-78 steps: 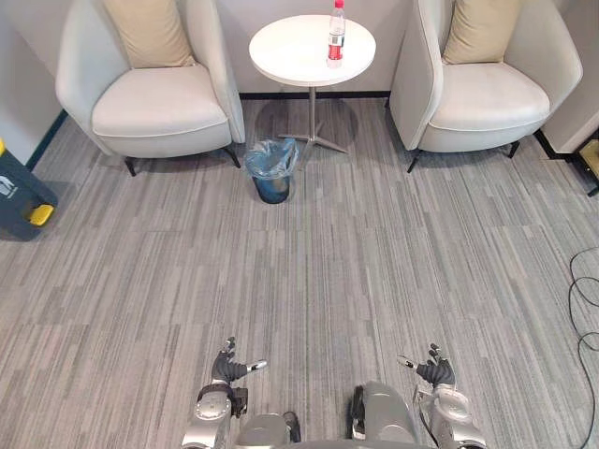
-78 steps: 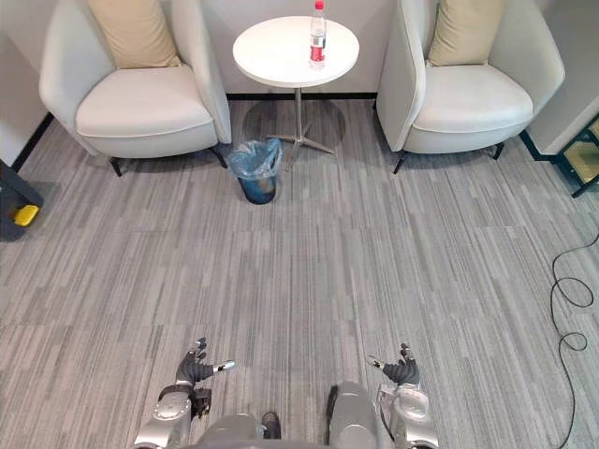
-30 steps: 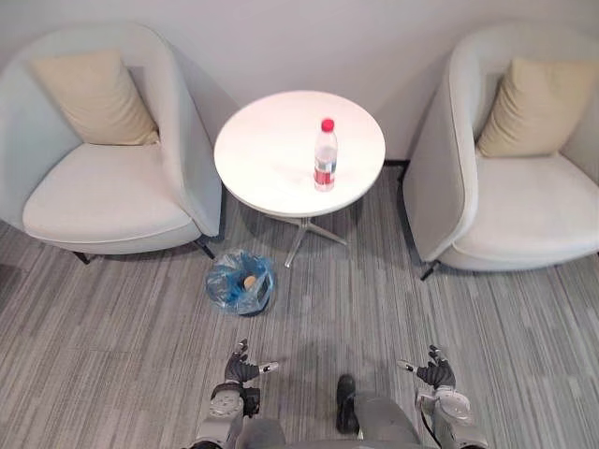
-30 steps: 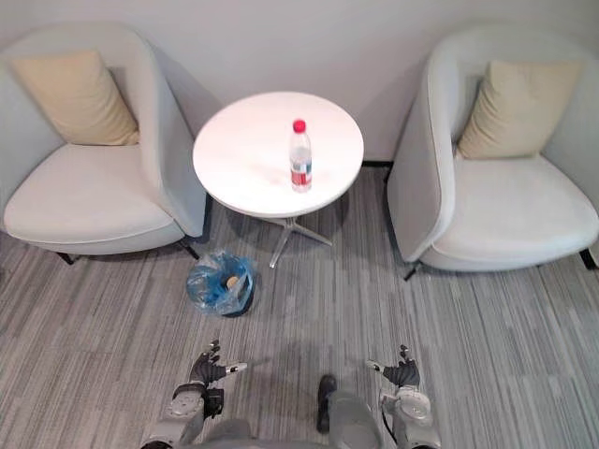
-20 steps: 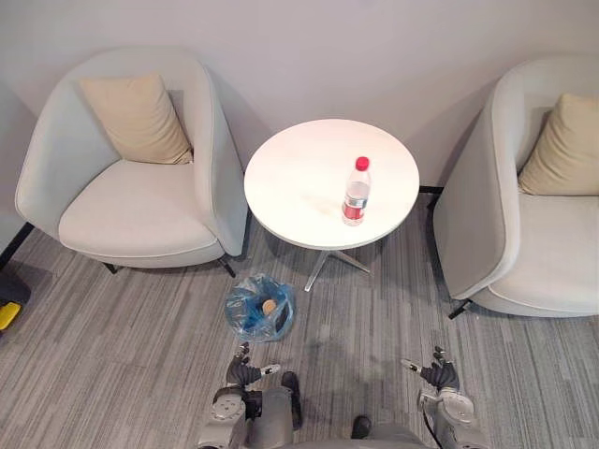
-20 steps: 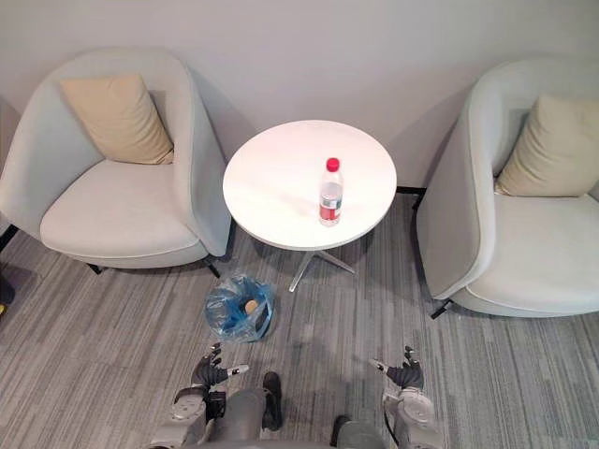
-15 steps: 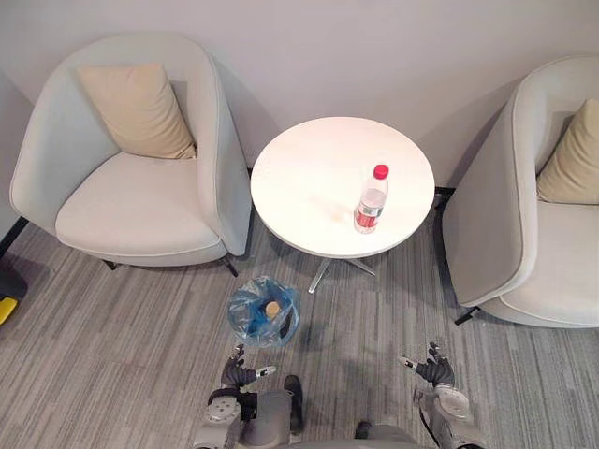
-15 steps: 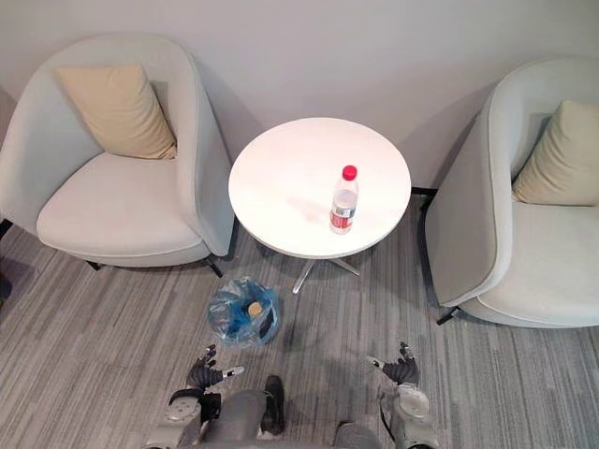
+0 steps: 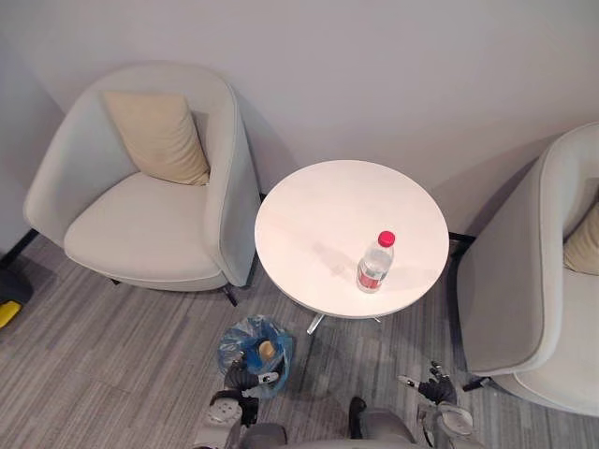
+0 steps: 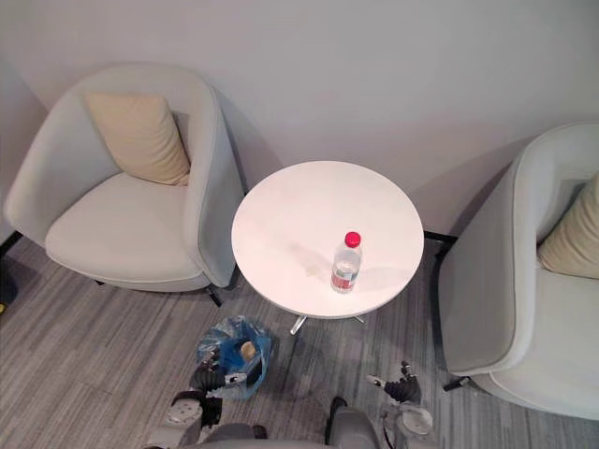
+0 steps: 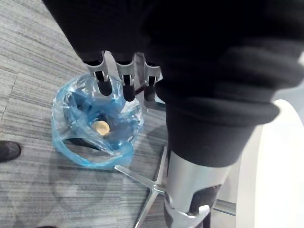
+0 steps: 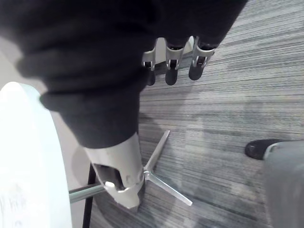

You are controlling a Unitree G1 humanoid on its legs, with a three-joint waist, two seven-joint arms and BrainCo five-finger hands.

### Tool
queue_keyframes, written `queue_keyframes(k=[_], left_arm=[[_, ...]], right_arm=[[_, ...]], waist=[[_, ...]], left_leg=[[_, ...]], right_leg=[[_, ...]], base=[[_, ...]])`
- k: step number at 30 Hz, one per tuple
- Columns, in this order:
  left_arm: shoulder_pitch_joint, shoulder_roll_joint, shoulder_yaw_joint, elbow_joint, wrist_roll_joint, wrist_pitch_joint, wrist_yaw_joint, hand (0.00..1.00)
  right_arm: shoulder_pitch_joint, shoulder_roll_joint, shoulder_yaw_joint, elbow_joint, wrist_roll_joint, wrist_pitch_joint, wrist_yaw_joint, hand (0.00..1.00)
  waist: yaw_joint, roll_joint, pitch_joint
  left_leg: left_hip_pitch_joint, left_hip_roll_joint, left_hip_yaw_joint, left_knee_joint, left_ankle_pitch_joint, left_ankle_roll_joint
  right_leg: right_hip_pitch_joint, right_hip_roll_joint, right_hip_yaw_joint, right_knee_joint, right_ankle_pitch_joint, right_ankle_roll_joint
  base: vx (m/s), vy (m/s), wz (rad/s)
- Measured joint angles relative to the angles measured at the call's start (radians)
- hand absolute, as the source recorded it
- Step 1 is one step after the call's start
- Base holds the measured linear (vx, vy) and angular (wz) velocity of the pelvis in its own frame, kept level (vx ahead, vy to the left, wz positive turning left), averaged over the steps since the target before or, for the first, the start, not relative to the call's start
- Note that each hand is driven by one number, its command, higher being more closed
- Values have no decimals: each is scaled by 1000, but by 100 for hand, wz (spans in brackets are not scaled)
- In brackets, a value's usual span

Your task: Gather rubbish on tea table into small bin, then transfer packed bag to large trash can.

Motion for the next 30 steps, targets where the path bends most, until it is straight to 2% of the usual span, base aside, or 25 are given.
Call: queue_keyframes(k=[2, 3, 5, 10, 16, 21, 26, 30], left_arm=[[0, -4, 2, 16, 0, 0, -8, 0], [3, -4, 3, 17, 0, 0, -9, 0], [3, -4, 5, 26, 0, 0, -10, 0], [2, 3, 32, 44, 0, 1, -9, 0], [13, 28, 30, 42, 0, 1, -8, 0], [27, 27, 28, 9, 0, 0, -8, 0], [32, 28, 21, -11, 0, 0, -9, 0], [51, 30, 19, -40, 0, -2, -9, 0]], right_arm=[[3, -3, -6, 0, 5, 0, 0, 0], [7, 0, -7, 0, 5, 0, 0, 0], [13, 3, -7, 0, 7, 0, 0, 0], [31, 6, -7, -30, 7, -1, -1, 0], [63, 14, -7, -171, 2, -3, -5, 0], [86, 12, -15, -341, -15, -9, -25, 0], [92, 5, -36, -444, -41, -38, -42, 0], [85, 4, -36, -520, -64, -42, -43, 0]], waist=[[-1, 5, -3], [-1, 8, -5], [-1, 1, -5], [1, -8, -7], [-1, -14, -15], [-2, -14, -16], [-3, -16, -23], [-1, -17, -24]], left_leg=[[20, 19, -3, -41, 18, -28], [34, 28, -3, -54, 20, -30], [46, 32, -3, -65, 19, -30], [45, 15, -3, -90, 20, -30], [44, -3, -7, -97, 20, -30], [43, -1, -19, -104, 22, -30], [53, -1, -33, -118, 29, -28], [51, -3, -34, -116, 31, -26]], right_leg=[[21, 22, -11, -34, 7, -11], [37, 30, -13, -48, 10, -14], [53, 36, -14, -71, 19, -25], [89, 30, -9, -171, 83, -12], [115, 15, -8, -236, 118, -1], [118, 18, -14, -251, 119, -1], [134, 18, -39, -271, 119, -2], [140, 17, -45, -280, 120, -2]], base=[[104, -133, 8], [54, -89, 3], [7, -24, -1], [-48, 53, 2], [-36, 46, -1], [20, 0, 3], [57, -1, 11], [6, 3, 4]])
